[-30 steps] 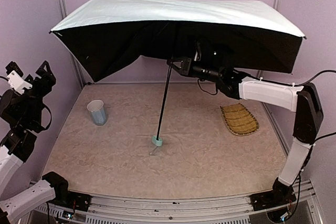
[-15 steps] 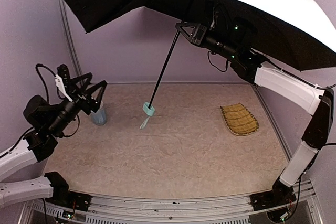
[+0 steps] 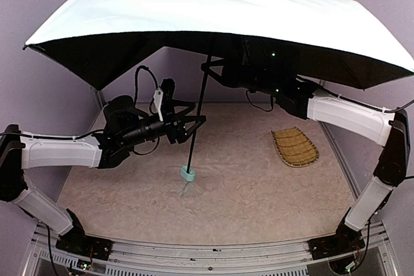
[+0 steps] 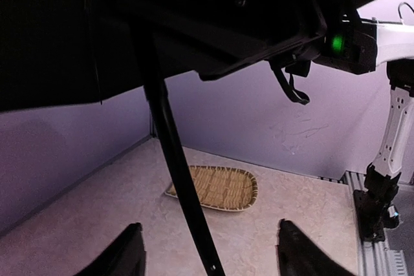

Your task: Put away the umbrella

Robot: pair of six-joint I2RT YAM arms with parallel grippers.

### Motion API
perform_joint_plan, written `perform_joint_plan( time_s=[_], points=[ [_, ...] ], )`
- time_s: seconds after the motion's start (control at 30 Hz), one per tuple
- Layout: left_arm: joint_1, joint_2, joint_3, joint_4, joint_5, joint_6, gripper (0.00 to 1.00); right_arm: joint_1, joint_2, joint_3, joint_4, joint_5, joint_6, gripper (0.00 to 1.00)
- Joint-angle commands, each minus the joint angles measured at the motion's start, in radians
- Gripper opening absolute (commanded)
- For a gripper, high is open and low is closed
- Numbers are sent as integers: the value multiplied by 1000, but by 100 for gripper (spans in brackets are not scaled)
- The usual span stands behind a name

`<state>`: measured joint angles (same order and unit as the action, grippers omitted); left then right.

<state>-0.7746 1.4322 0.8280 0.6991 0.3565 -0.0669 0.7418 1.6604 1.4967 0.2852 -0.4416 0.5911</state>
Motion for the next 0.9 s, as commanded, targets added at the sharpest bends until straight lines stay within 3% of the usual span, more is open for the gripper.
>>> perform_joint_plan(
  time_s=[0.0, 0.03, 0.13, 0.2, 0.3, 0.37, 0.53, 0.57, 0.67, 0.7, 0.87],
  points=[
    [14, 64, 41, 129, 67, -98, 49, 8, -51, 3, 26, -42, -41, 0],
    [15, 73, 35, 164, 70, -125, 44, 8, -50, -3, 31, -49, -39, 0],
    [14, 131, 43, 221, 110, -177, 49, 8, -43, -6, 53, -83, -26, 0],
    [16, 159, 61, 211, 111, -207, 45, 8, -34, -5, 64, -103, -18, 0],
    [20, 172, 58, 225, 99, -241, 22, 8, -29, -5, 60, -107, -17, 0],
    [20, 172, 50, 251, 102, -263, 0, 8, -29, -7, 49, -101, -24, 0],
    [16, 166, 19, 380, 129, -474, 0, 5, -40, -12, 34, -76, -54, 0],
    [15, 170, 15, 409, 142, -534, 0, 3, -45, -18, 32, -61, -65, 8],
    [11, 183, 11, 497, 156, -710, 0, -6, -73, -67, 50, -11, -75, 48],
    [11, 190, 10, 531, 161, -760, 0, -11, -81, -88, 64, 0, -74, 55],
    [9, 240, 16, 685, 188, -932, 0, -27, -120, -180, 114, 23, -91, 65]
  ],
)
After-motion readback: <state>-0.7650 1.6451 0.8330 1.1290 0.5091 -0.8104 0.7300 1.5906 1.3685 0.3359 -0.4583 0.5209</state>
